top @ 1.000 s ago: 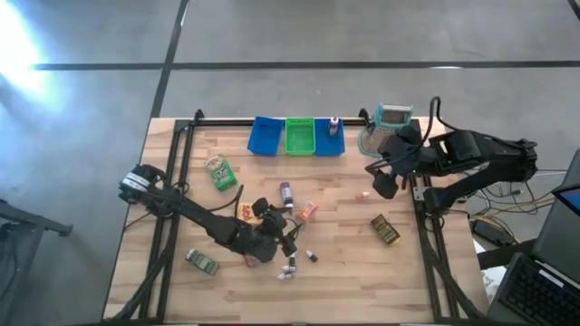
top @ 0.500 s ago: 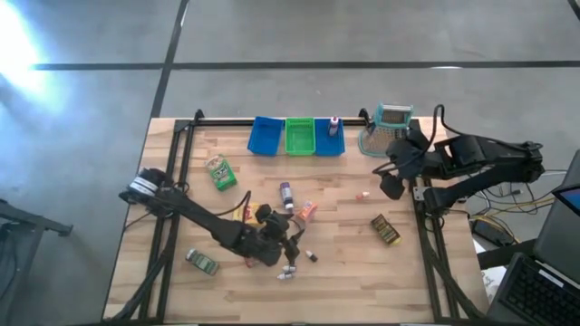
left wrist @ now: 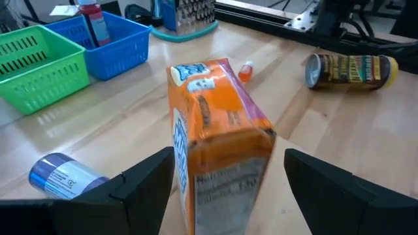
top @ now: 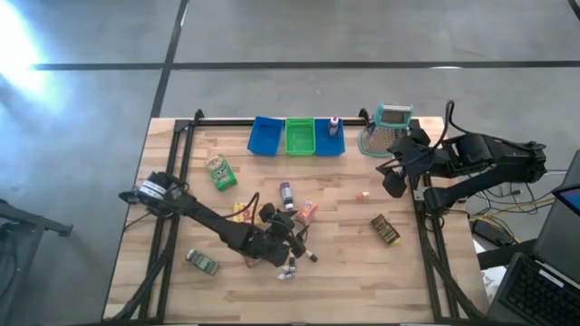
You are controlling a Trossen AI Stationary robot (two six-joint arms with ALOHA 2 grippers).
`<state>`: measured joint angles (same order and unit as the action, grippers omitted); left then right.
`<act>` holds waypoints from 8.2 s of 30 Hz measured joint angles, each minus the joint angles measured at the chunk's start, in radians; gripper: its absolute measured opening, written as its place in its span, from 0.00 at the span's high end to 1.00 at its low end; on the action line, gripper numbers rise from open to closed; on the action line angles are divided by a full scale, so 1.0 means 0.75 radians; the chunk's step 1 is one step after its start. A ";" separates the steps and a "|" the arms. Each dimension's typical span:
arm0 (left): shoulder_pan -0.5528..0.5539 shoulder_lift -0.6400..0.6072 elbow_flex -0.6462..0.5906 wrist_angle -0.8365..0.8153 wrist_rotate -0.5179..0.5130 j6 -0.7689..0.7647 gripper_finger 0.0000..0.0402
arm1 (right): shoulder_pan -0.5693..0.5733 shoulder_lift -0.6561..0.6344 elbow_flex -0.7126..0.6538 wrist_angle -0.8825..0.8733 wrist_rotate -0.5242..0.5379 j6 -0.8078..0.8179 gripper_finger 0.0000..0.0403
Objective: Pick & Place Kitchen Items
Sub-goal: Put the orange cereal box into the left blue bin, then put the yellow cereal box into the left blue bin
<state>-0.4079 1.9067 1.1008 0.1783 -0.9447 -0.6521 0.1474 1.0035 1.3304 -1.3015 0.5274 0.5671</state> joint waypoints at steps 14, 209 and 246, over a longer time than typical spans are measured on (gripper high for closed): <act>0.077 0.012 0.000 0.041 0.013 0.037 0.29 | 0.000 0.015 -0.010 0.002 0.000 -0.002 0.30; 1.119 -0.147 -0.296 0.469 -0.031 0.247 0.51 | -0.014 -0.159 -0.849 0.536 0.272 0.081 0.98; 0.973 -0.498 -0.297 0.244 0.003 0.590 0.29 | -0.014 -0.160 -0.849 0.534 0.221 0.077 0.98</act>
<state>0.3220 1.5329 0.8783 0.3616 -0.9422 -0.2096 0.1370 0.8837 0.6937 -0.9008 0.6931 0.6252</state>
